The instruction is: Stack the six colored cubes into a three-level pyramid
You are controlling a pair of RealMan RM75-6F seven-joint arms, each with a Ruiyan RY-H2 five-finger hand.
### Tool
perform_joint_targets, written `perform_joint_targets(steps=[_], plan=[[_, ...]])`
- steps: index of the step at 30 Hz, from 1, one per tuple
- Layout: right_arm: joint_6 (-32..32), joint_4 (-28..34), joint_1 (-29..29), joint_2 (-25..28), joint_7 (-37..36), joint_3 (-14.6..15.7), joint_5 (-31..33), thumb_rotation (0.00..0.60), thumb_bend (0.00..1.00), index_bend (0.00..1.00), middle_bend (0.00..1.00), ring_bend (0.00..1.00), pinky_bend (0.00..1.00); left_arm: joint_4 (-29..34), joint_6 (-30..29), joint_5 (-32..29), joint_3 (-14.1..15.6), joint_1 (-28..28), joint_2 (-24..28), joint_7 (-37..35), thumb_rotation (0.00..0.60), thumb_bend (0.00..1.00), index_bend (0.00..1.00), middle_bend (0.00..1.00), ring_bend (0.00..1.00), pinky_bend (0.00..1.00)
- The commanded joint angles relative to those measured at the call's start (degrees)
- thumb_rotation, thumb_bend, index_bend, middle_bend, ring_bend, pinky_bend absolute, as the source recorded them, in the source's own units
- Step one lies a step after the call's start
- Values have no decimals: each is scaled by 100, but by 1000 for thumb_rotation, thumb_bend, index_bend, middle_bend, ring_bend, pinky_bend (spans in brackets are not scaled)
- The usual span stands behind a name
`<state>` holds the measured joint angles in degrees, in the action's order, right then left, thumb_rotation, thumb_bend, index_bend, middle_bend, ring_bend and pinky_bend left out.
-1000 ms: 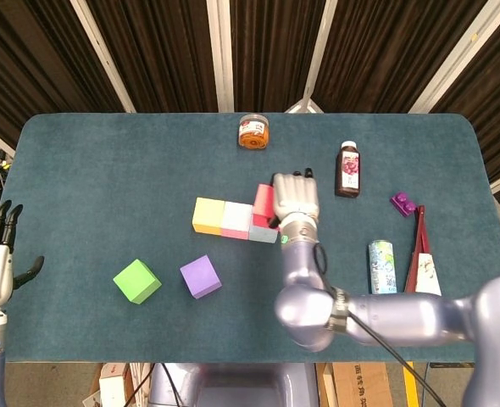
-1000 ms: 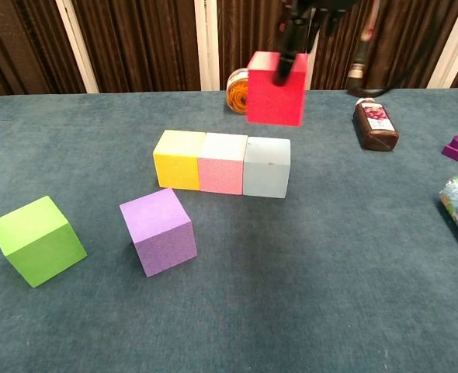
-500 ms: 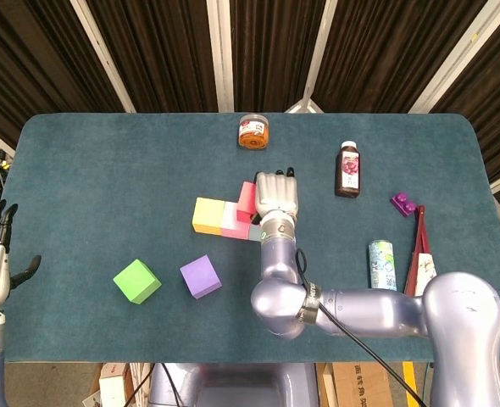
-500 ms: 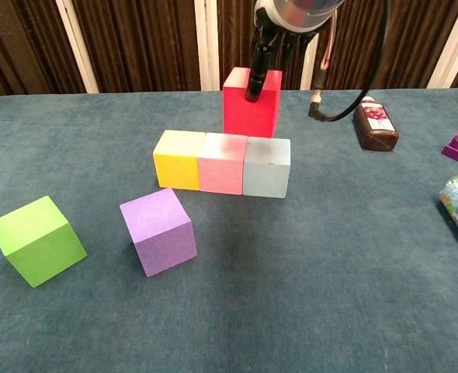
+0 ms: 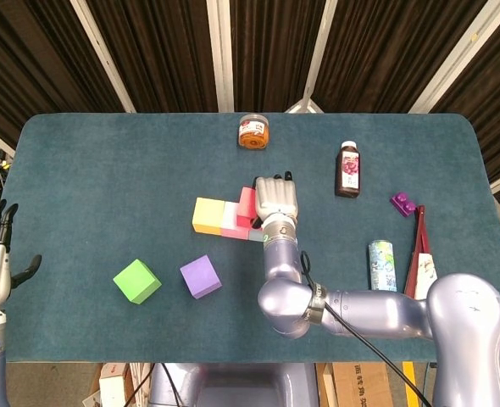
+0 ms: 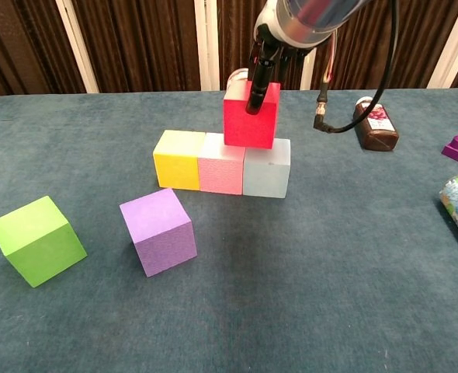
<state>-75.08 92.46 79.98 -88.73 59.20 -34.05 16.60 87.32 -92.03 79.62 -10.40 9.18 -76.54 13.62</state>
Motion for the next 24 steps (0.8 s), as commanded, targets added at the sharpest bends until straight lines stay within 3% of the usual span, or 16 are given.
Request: perform_joint_targets(steps=[1,24], plan=[[69,-18,-55,-21,-14,2,-33,600,278,379,346,173,0,10,-3,0,1,-6,0,8,600,273,90,20,0,0],[406,-266,-243,-184,-38,28,-218,600,278,379,345,173,0,22,4,-25,-36,-18,-27,32,600,274,91,18,0,0]])
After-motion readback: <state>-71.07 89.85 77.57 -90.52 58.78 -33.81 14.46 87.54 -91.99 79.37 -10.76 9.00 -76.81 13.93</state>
